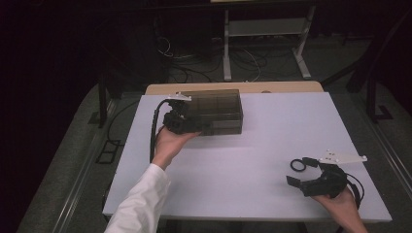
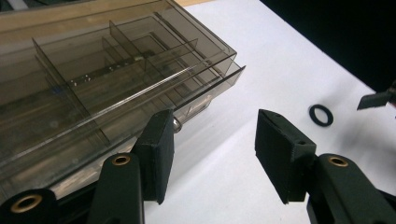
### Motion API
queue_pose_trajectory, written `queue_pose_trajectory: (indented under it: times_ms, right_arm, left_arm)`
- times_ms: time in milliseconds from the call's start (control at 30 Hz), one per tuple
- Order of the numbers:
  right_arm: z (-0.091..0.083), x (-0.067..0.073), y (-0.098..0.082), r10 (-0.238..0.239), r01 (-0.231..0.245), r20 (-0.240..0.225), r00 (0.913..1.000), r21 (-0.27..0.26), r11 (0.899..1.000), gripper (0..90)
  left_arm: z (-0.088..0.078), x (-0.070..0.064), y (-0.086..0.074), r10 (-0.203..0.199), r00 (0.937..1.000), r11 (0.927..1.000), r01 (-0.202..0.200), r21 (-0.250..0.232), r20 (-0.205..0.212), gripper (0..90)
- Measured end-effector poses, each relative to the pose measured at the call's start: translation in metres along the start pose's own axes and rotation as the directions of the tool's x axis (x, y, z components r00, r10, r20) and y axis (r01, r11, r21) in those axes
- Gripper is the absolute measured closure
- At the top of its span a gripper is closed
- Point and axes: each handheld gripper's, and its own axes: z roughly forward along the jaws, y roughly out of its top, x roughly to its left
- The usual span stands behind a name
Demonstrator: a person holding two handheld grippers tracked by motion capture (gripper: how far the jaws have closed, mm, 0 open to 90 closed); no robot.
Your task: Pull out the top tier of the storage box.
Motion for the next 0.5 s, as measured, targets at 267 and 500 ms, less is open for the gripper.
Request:
queue_pose_trajectory:
  times_ms: [267,500]
  right_arm:
    - [0.0,0.0,0.0,-0.001,0.001,0.0,1.0,0.0,1.0,0.3]
    - [0.0,0.0,0.0,-0.001,0.001,-0.001,1.0,0.0,1.0,0.3]
  left_arm:
    - [0.0,0.001,0.007,0.063,0.998,0.9974,-0.063,0.033,0.011,45.3]
    - [0.003,0.007,0.013,0.094,0.9954,0.992,-0.095,0.082,0.019,44.7]
